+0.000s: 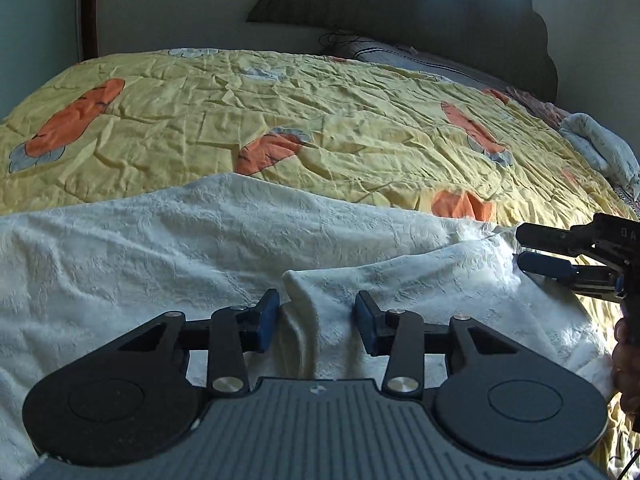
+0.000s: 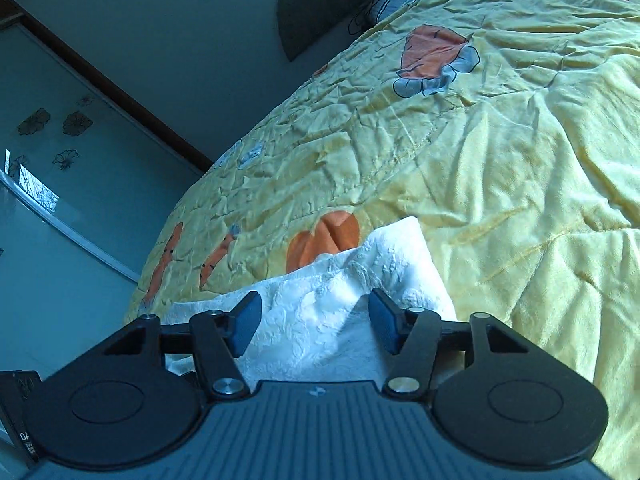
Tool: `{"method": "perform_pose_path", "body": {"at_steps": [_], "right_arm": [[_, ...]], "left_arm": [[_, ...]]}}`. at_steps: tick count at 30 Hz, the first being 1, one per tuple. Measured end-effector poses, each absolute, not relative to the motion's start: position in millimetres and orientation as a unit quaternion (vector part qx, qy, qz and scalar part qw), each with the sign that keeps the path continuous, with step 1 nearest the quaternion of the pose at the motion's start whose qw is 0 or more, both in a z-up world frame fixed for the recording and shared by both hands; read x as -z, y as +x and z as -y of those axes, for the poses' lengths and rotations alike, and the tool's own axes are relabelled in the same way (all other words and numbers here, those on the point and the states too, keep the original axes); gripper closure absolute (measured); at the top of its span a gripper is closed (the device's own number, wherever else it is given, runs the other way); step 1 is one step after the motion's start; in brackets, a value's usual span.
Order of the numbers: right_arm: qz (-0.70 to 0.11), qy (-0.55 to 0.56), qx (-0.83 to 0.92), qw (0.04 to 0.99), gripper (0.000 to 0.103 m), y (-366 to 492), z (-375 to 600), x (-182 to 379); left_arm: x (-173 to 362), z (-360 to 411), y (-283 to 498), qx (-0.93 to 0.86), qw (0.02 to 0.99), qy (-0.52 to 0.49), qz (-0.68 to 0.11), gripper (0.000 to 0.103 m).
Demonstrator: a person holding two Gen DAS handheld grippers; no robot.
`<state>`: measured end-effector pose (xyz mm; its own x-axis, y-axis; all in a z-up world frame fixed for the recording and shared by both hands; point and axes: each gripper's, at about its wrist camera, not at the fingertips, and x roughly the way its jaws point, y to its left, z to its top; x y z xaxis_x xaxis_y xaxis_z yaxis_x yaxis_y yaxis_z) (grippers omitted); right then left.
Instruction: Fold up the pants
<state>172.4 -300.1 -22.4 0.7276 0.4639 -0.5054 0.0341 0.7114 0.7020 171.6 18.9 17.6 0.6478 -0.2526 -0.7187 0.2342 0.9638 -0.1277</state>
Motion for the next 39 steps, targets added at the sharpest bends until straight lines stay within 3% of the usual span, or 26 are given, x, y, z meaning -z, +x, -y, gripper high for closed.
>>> {"method": "perform_pose_path", "body": {"at_steps": [1,2,3,4,12,15,21,26,28,39], "right_arm": [[-0.349,0.373,-0.121,0.851,0.084,173,306,27],[-0.351,0.399,-0.120,0.839,0.089,174,317,33],[-0.353,0.421,-0.119,0.827,0.101,175,324,40],[-0.350,0.435,-0.125,0.820,0.103,175,329,46],[-0.340,0.370,-0.094,0.859,0.101,152,310,21],[-0.319,0.325,-0.123,0.882,0.099,117,297,-6],[-0.354,0.235,-0.147,0.893,0.098,72,275,-7],[-0.332,0.260,-0.149,0.894,0.099,50,280,20],[-0.320,0.280,-0.155,0.892,0.099,48,286,26],[-0.327,0.219,-0.138,0.909,0.096,38,280,16]], "left_arm": [[-17,-18,172,0.134,0.909,-0.007,-0.395,0.061],[-17,-17,171,0.134,0.910,-0.004,-0.393,0.062],[-16,-15,171,0.134,0.911,0.000,-0.391,0.062],[-16,-14,170,0.133,0.912,0.003,-0.389,0.063],[-20,-13,163,0.133,0.917,0.027,-0.375,0.064],[-39,-24,140,0.139,0.924,0.006,-0.357,0.071],[-34,-31,93,0.148,0.912,-0.043,-0.379,0.066],[-29,-11,47,0.165,0.947,0.011,-0.275,0.062],[-19,3,49,0.193,0.929,0.028,-0.313,0.062],[-6,-4,48,0.190,0.928,0.022,-0.319,0.053]]}}
